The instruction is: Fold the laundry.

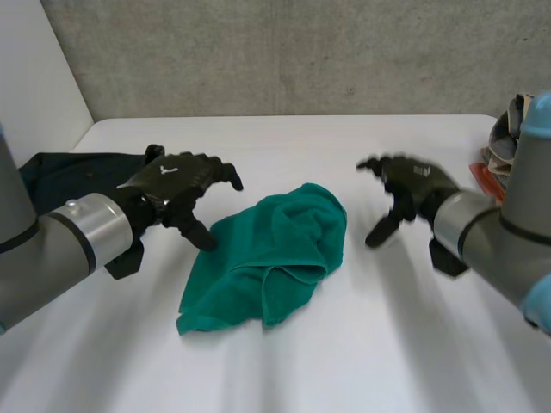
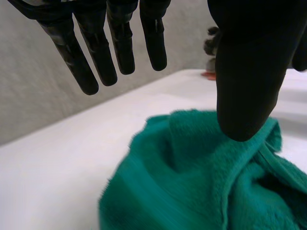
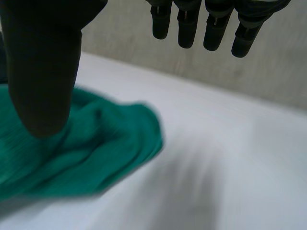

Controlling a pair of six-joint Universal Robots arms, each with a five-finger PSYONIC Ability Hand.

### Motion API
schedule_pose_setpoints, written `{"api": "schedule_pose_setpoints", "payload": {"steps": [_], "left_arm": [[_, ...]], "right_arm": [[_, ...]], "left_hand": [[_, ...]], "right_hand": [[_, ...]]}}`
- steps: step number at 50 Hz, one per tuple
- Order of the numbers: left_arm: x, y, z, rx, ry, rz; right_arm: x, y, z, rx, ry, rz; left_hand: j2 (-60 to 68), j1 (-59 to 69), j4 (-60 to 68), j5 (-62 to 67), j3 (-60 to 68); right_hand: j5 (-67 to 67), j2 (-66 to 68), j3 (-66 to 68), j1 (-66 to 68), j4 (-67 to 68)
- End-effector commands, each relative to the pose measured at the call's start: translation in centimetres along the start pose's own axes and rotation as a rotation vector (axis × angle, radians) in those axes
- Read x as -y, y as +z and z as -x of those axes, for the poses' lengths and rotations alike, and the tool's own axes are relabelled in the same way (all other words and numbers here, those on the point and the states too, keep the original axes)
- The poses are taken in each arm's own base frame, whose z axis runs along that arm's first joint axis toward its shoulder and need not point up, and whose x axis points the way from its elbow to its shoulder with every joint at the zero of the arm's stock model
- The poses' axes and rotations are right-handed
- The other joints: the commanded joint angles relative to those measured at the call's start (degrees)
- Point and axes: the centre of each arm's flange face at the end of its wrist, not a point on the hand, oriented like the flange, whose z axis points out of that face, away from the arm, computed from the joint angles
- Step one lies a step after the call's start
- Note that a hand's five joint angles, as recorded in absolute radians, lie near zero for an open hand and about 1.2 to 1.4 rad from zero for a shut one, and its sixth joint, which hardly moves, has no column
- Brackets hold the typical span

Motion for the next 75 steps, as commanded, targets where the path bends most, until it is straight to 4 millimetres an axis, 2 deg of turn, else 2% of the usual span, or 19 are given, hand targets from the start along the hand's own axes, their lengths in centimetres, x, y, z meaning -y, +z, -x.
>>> {"api": "schedule_pose_setpoints", "payload": {"steps": [1,18,22,23,26,30,33,34,37,38,42,46,53,57,62,65,68,70,75], "left_arm": [[-3.7,2.9,0.6,-0.078,-0.043,0.173],[-7.7,6.0,-0.4,-0.100,-0.044,0.229],[-7.8,6.8,0.2,-0.045,-0.015,0.199],[-7.4,7.1,0.4,-0.024,-0.004,0.183],[-6.6,7.3,0.6,-0.005,0.006,0.158],[-4.1,7.4,0.6,0.000,0.035,0.092],[-0.5,7.1,0.8,0.009,0.070,-0.007],[0.5,6.9,0.9,0.013,0.079,-0.035],[4.6,6.0,1.0,0.034,0.112,-0.154],[6.5,5.3,1.0,0.045,0.119,-0.213],[9.9,3.7,1.1,0.090,0.082,-0.344],[9.6,3.2,1.1,0.108,0.007,-0.383],[3.7,4.0,-0.5,0.069,-0.044,-0.268],[-1.3,4.8,-0.7,0.081,-0.051,-0.154],[-6.7,5.7,-0.1,0.158,-0.063,-0.016],[-7.8,5.6,0.2,0.184,-0.073,0.025],[-7.8,5.0,0.2,0.198,-0.084,0.063],[-7.0,4.3,0.2,0.199,-0.090,0.068],[-4.8,2.6,0.6,0.200,-0.098,0.041]], "right_arm": [[-4.7,-0.4,1.5,0.080,0.117,0.104],[-9.7,3.0,4.7,0.158,0.302,0.192],[-10.2,3.9,5.3,0.168,0.341,0.189],[-10.1,4.3,5.4,0.171,0.351,0.169],[-9.5,5.1,5.2,0.161,0.352,0.116],[-6.2,6.3,4.3,0.117,0.309,-0.033],[-1.8,6.6,3.8,0.070,0.202,-0.183],[0.8,6.6,3.8,0.043,0.129,-0.272],[4.6,6.0,3.9,0.001,0.011,-0.398],[7.1,5.6,4.2,-0.016,-0.072,-0.495],[11.7,4.6,5.8,-0.030,-0.295,-0.748],[13.1,4.1,7.6,0.016,-0.476,-0.902],[8.8,5.3,8.4,0.152,-0.528,-0.750],[4.4,6.6,8.0,0.183,-0.502,-0.595],[-1.9,8.9,7.0,0.184,-0.475,-0.402],[-3.5,9.5,6.6,0.168,-0.465,-0.339],[-4.2,9.7,6.0,0.149,-0.448,-0.284],[-3.9,9.3,5.8,0.142,-0.424,-0.257],[-1.8,7.9,4.4,0.089,-0.322,-0.224]], "left_hand": [[4.0,3.6,4.7,4.7,4.0],[5.5,5.1,6.2,6.2,5.5],[30.0,29.6,30.7,30.7,30.0],[42.9,42.5,43.6,43.6,42.9],[53.7,53.3,54.5,54.5,53.7],[53.7,53.3,54.5,54.5,53.7],[53.7,53.3,54.5,54.5,53.7],[53.7,53.3,54.5,54.5,53.7],[53.7,53.3,54.5,54.5,53.7],[53.7,53.3,54.5,54.5,53.7],[53.7,53.3,54.5,54.5,53.7],[53.7,53.3,54.5,54.5,53.7],[53.7,53.3,54.5,54.5,53.7],[51.4,51.0,52.2,52.2,51.4],[29.9,29.5,30.7,30.7,29.9],[26.0,25.6,26.8,26.8,26.0],[12.1,11.7,12.8,12.9,12.1],[7.9,7.4,8.6,8.6,7.9],[2.1,1.7,2.9,2.9,2.1]], "right_hand": [[6.2,6.9,7.0,6.0,6.8],[12.4,13.1,13.2,12.2,13.0],[29.9,30.6,30.7,29.7,30.5],[43.9,44.6,44.7,43.7,44.5],[67.3,67.9,68.0,67.0,67.9],[67.3,68.0,68.1,67.1,67.9],[67.3,68.0,68.1,67.1,67.9],[67.3,68.0,68.1,67.1,67.9],[67.3,68.0,68.1,67.1,67.9],[67.3,68.0,68.1,67.1,67.9],[67.3,68.0,68.1,67.1,67.9],[67.3,68.0,68.1,67.1,67.9],[67.3,68.0,68.1,67.1,67.9],[67.3,68.0,68.1,67.1,67.9],[67.3,68.0,68.1,67.1,67.9],[60.6,61.3,61.4,60.4,61.2],[33.9,34.6,34.7,33.7,34.5],[5.5,6.2,6.3,5.3,6.2],[-2.7,-2.0,-1.9,-2.9,-2.1]]}}
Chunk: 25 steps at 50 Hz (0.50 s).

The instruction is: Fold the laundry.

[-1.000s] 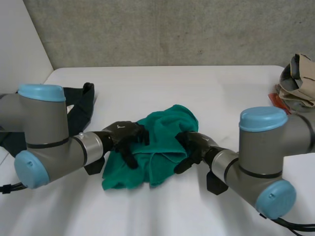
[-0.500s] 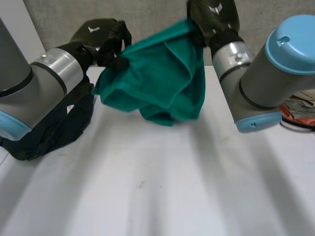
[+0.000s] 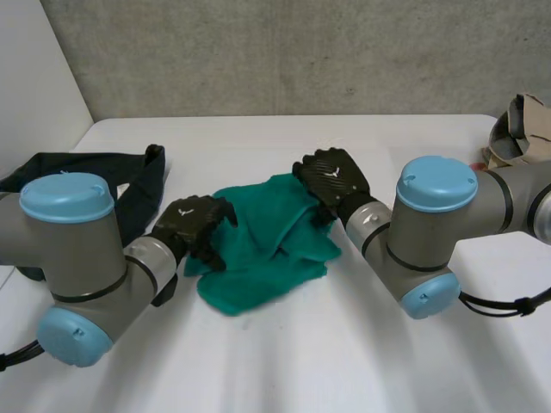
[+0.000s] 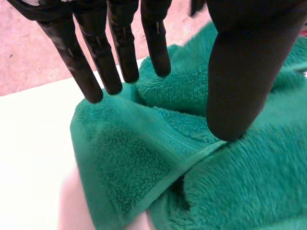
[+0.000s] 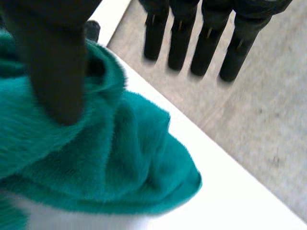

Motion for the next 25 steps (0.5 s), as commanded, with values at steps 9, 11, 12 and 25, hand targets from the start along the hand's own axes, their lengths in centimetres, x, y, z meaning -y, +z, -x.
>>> {"api": "schedule_pose_setpoints", "payload": {"steps": [9,11,12,25], "left_arm": [[3.7,-4.1,1.7,-0.051,-0.041,-0.039],[3.1,-3.8,2.0,-0.064,-0.042,-0.022],[2.9,-3.6,2.2,-0.065,-0.042,-0.016],[-1.0,0.0,5.2,-0.036,0.054,0.090]], "right_arm": [[2.5,-4.1,-6.9,-0.177,0.409,0.150],[1.5,-4.7,-7.6,-0.198,0.490,0.207],[1.2,-4.9,-7.7,-0.200,0.512,0.228],[-3.8,-6.0,-3.4,-0.003,0.579,0.419]], "left_hand": [[-2.5,-1.7,-2.1,-1.8,-2.5],[-2.3,-1.5,-1.9,-1.6,-2.3],[-2.2,-1.4,-1.7,-1.5,-2.1],[-2.7,-1.9,-2.2,-2.0,-2.6]], "right_hand": [[-16.0,-15.8,-16.4,-16.1,-17.2],[-16.0,-15.8,-16.4,-16.1,-17.2],[-16.0,-15.8,-16.4,-16.1,-17.2],[-7.2,-7.0,-7.7,-7.3,-8.4]]}}
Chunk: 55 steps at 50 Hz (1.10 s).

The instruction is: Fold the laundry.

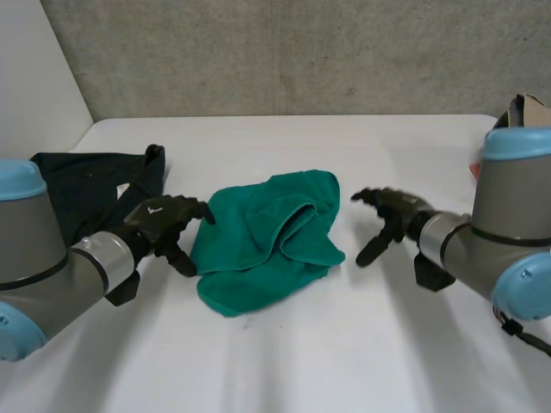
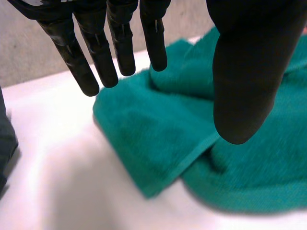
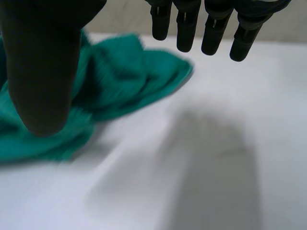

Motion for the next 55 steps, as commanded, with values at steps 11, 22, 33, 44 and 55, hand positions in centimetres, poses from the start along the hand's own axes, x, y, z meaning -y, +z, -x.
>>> {"api": "schedule_pose_setpoints", "payload": {"steps": [11,22,33,44,55], "left_arm": [[0.5,0.3,0.6,0.029,-0.014,-0.067],[1.6,-0.1,0.8,0.076,-0.052,-0.127],[1.8,-0.3,-0.1,0.157,-0.164,-0.131],[0.5,-0.6,-3.5,0.118,-0.245,-0.106],[-1.0,0.6,-4.7,0.117,-0.337,-0.056]], "right_arm": [[-3.8,3.6,4.0,0.160,0.051,-0.002],[0.5,2.2,6.8,0.189,-0.050,-0.171],[6.8,-5.1,11.9,0.113,-0.656,-0.382],[8.0,-9.7,15.2,-0.045,-1.047,-0.463],[8.4,-13.1,17.4,-0.035,-1.174,-0.588]], "left_hand": [[0.7,0.6,1.3,1.5,0.4],[-4.2,-4.2,-3.5,-3.4,-4.5],[-5.2,-5.3,-4.5,-4.4,-5.5],[-17.1,-17.1,-16.4,-16.2,-17.3],[-17.1,-17.1,-16.4,-16.2,-17.3]], "right_hand": [[14.7,15.1,15.0,15.8,15.1],[64.7,65.1,65.0,65.9,65.1],[64.7,65.1,65.0,65.9,65.1],[64.7,65.1,65.0,65.9,65.1],[64.7,65.1,65.0,65.9,65.1]]}}
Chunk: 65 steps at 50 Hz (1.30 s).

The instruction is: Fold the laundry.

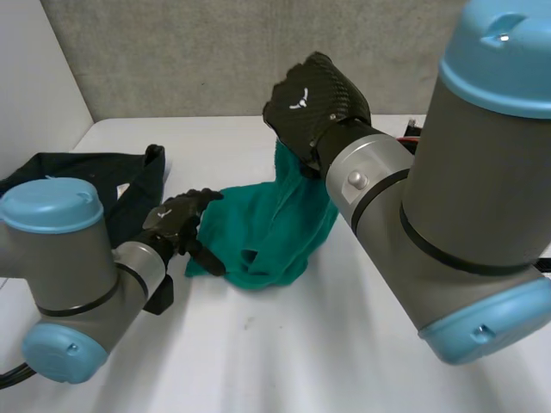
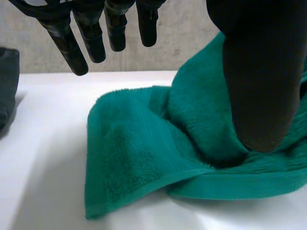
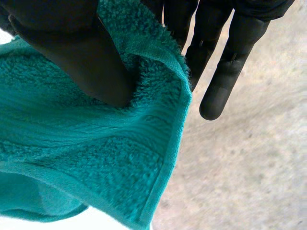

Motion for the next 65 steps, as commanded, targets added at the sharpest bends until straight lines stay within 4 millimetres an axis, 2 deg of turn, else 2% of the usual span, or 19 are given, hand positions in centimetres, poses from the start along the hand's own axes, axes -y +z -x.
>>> {"api": "schedule_pose_setpoints", "payload": {"steps": [1,8,18,26,32,35,36,39,43,44,46,48,51,52,55,59,60,63,65], "left_arm": [[-0.8,0.5,-0.9,-0.025,-0.061,0.027],[-0.7,1.3,-2.6,-0.093,-0.108,0.014],[-2.9,1.7,-4.8,-0.138,-0.089,0.070],[-3.9,2.3,-6.2,-0.160,-0.043,0.056],[-3.9,4.3,-4.8,-0.056,0.018,-0.005],[-4.0,4.4,-3.9,-0.012,0.051,0.008],[-3.9,4.2,-3.6,0.005,0.069,0.017],[-2.7,3.5,-3.0,0.030,0.094,0.012],[1.3,1.0,-1.5,0.078,0.154,-0.041],[3.2,-0.5,-1.3,0.078,0.199,-0.072],[4.9,-2.0,-1.2,0.066,0.251,-0.103],[7.0,-4.1,-1.5,0.018,0.344,-0.144],[8.0,-5.4,-1.4,-0.016,0.441,-0.141],[8.1,-5.4,-0.9,-0.024,0.502,-0.121],[8.6,-4.6,0.4,0.007,0.568,-0.094],[8.6,-1.0,2.7,0.055,0.625,-0.046],[8.7,0.5,2.8,0.047,0.640,-0.051],[9.3,2.9,2.5,0.026,0.658,-0.083],[11.2,5.0,1.6,0.012,0.674,-0.175]], "right_arm": [[1.3,-1.3,-0.2,-0.001,-0.071,-0.043],[2.3,-2.8,-0.7,0.007,-0.141,-0.079],[3.9,-4.5,-4.4,-0.088,-0.202,-0.130],[4.3,-5.8,-5.3,-0.085,-0.167,-0.135],[4.2,-6.2,-6.7,-0.124,-0.104,-0.123],[3.8,-6.1,-8.1,-0.171,-0.083,-0.109],[3.4,-6.0,-8.6,-0.184,-0.081,-0.095],[2.3,-5.6,-9.0,-0.191,-0.085,-0.062],[-0.8,-4.3,-8.9,-0.162,-0.094,0.037],[-2.2,-3.8,-8.6,-0.137,-0.095,0.078],[-3.8,-3.5,-8.2,-0.106,-0.090,0.122],[-5.9,-3.1,-7.1,-0.042,-0.076,0.179],[-8.0,-2.8,-5.3,0.034,-0.053,0.227],[-9.4,-2.4,-3.9,0.085,-0.037,0.252],[-11.5,-1.2,-2.1,0.132,-0.013,0.275],[-14.5,2.1,-0.5,0.112,0.021,0.280],[-15.4,3.9,-0.6,0.060,0.037,0.269],[-15.9,6.8,-2.0,-0.070,0.063,0.225],[-15.7,9.5,-4.5,-0.237,0.084,0.154]], "left_hand": [[-1.9,-1.3,-1.8,-2.9,-2.1],[-1.9,-1.3,-1.8,-2.9,-2.1],[-1.9,-1.3,-1.8,-2.9,-2.1],[-1.9,-1.3,-1.8,-2.9,-2.1],[18.0,18.5,18.1,16.9,17.7],[55.4,56.0,55.5,54.4,55.2],[68.0,68.6,68.1,67.0,67.7],[68.1,68.7,68.2,67.1,67.9],[68.1,68.7,68.2,67.1,67.9],[68.1,68.7,68.2,67.1,67.9],[68.1,68.7,68.2,67.1,67.9],[68.1,68.7,68.2,67.1,67.9],[68.1,68.7,68.2,67.1,67.9],[68.1,68.7,68.2,67.1,67.9],[68.1,68.7,68.2,67.1,67.9],[68.1,68.7,68.2,67.1,67.9],[68.1,68.7,68.2,67.1,67.9],[68.1,68.7,68.2,67.1,67.9],[68.1,68.7,68.2,67.1,67.9]], "right_hand": [[13.6,12.8,12.0,15.5,11.4],[13.6,12.8,12.0,15.5,11.4],[13.6,12.8,12.0,15.5,11.4],[13.6,12.8,12.0,15.5,11.4],[13.6,12.8,12.0,15.5,11.4],[13.6,12.8,12.0,15.5,11.4],[13.6,12.8,12.0,15.5,11.4],[13.6,12.8,12.0,15.5,11.4],[13.6,12.8,12.0,15.5,11.4],[13.6,12.8,12.0,15.5,11.4],[13.6,12.8,12.0,15.5,11.4],[13.6,12.8,12.0,15.5,11.4],[13.6,12.8,12.0,15.5,11.4],[13.6,12.8,12.0,15.5,11.4],[13.6,12.8,12.0,15.5,11.4],[13.6,12.8,12.0,15.5,11.4],[13.6,12.8,12.0,15.5,11.4],[13.6,12.8,12.0,15.5,11.4],[13.6,12.8,12.0,15.5,11.4]]}}
